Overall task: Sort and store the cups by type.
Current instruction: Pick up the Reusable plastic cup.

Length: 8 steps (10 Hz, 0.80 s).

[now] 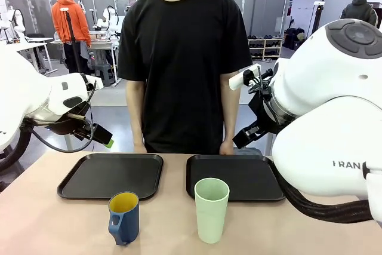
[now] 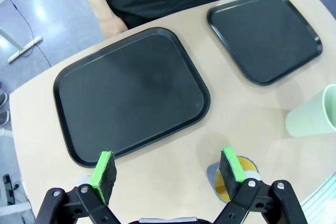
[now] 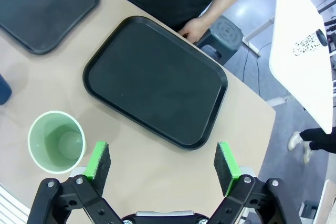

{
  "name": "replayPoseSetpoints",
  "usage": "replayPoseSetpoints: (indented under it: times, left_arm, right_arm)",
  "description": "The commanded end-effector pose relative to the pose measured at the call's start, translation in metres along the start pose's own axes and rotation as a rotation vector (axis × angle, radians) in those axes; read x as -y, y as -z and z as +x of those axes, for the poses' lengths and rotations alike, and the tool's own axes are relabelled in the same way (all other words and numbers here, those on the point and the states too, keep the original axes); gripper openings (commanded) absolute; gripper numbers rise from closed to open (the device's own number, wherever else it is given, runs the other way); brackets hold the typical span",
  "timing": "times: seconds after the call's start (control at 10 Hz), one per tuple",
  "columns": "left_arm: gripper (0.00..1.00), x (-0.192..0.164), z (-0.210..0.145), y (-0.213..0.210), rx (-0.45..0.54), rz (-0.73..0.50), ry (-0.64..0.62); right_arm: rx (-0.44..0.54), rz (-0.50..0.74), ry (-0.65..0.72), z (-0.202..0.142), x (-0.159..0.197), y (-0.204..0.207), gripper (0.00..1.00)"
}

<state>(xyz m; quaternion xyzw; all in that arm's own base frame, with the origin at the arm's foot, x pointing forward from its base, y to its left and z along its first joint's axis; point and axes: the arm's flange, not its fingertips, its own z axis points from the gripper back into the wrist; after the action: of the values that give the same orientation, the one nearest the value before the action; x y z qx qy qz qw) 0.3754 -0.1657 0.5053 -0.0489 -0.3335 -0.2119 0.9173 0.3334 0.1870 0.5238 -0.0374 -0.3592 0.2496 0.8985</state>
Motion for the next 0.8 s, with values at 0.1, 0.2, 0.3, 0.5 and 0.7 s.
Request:
replayPoseSetpoints:
  times: [0.1, 0.2, 0.3, 0.5, 0.7]
  left_arm:
    - [1.00, -0.048, 0.004, 0.047, -0.043, 0.014, -0.017]
    - [1.00, -0.066, -0.001, 0.062, -0.059, -0.009, 0.000]
    - [1.00, -0.085, -0.006, 0.080, -0.071, -0.013, -0.013]
    - [1.00, -0.123, -0.016, 0.107, -0.132, -0.059, -0.080]
    - [1.00, -0.146, -0.023, 0.119, -0.124, -0.044, -0.129]
  right_arm:
    - [-0.048, 0.025, 0.107, 0.012, 0.051, 0.040, 1.00]
    - [-0.072, 0.045, 0.131, 0.012, 0.070, 0.058, 1.00]
    - [-0.138, 0.053, 0.154, 0.012, 0.089, 0.077, 1.00]
    - [-0.182, 0.065, 0.198, 0.007, 0.124, 0.101, 1.00]
    - [-0.246, 0.079, 0.220, -0.002, 0.152, 0.115, 1.00]
